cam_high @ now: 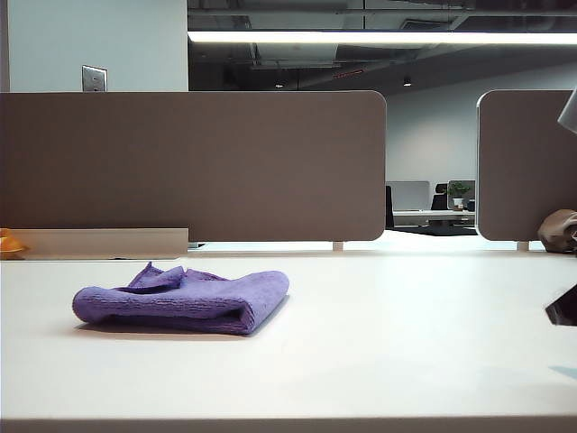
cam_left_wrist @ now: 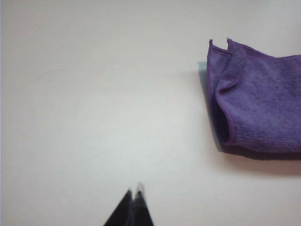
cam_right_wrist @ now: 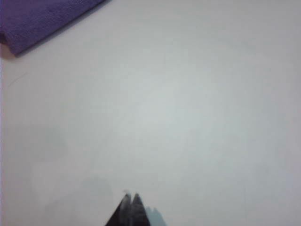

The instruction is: Fold the bottom of the cloth upward, then fold it vertically to form a square shape.

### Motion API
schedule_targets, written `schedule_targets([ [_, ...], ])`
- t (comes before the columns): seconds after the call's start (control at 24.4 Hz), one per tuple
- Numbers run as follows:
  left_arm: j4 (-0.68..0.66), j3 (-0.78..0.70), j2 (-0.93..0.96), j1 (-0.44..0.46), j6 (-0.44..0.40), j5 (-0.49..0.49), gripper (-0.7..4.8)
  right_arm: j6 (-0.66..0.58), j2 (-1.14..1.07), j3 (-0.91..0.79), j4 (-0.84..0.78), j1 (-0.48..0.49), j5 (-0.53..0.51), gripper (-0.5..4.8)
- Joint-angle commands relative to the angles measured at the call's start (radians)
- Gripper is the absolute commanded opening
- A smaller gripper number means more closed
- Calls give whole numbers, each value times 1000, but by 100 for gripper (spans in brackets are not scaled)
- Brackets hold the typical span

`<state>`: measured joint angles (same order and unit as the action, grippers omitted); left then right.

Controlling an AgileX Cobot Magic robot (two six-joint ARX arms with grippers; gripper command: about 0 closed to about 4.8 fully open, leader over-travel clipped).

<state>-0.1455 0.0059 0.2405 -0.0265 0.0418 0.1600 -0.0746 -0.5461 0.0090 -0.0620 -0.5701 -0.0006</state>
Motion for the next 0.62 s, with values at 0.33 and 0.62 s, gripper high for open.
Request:
schedule_targets([
  [0.33, 12, 2, 0, 1, -1, 0, -3, -4, 1, 2, -16, 1, 1, 0],
  [0.62, 12, 2, 0, 1, -1, 0, -3, -3, 24, 2, -11, 1, 1, 0],
])
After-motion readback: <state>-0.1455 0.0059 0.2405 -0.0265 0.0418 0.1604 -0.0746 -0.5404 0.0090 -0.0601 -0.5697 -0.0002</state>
